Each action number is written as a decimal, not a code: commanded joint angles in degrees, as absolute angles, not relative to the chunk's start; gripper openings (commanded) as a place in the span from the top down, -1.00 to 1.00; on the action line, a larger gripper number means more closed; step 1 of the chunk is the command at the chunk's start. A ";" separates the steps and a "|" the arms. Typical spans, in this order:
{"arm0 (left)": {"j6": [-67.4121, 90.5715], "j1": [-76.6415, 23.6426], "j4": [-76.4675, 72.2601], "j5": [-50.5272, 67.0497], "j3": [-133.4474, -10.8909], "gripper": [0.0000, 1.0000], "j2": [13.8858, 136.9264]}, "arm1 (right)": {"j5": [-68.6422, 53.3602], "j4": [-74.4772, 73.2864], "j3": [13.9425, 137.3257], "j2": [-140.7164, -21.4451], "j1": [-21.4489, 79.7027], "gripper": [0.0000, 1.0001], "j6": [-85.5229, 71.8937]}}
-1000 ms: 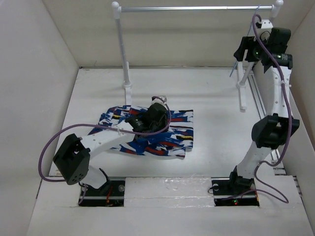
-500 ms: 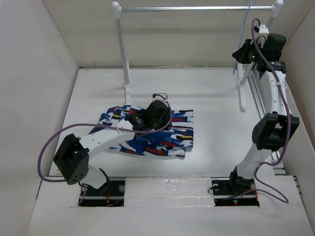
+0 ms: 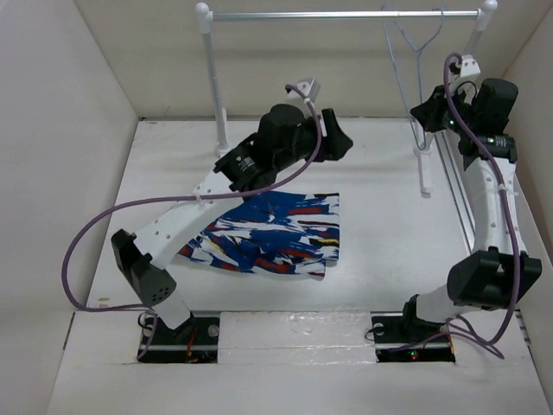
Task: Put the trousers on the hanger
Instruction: Pick up the hanger from the clothesline, then place the trousers on the hanger.
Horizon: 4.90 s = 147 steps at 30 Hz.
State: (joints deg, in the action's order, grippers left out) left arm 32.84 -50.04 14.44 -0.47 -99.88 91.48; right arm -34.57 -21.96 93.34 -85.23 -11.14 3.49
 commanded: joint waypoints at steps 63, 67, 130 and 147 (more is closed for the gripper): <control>55.36 -55.80 -10.37 -6.85 -71.46 1.00 95.28 | -25.72 -41.06 51.42 -50.18 11.25 -0.18 16.44; 58.08 -57.30 -10.46 -11.15 -66.73 1.00 95.45 | -28.74 -34.74 48.87 -55.35 11.78 1.00 15.73; 45.96 -58.69 -2.68 -31.78 -50.42 1.00 95.09 | -42.46 4.76 42.23 -80.22 3.78 1.00 -8.18; 51.23 -50.98 4.22 -36.65 -51.49 1.00 92.28 | -42.72 -10.46 36.84 -78.84 -13.18 1.00 10.10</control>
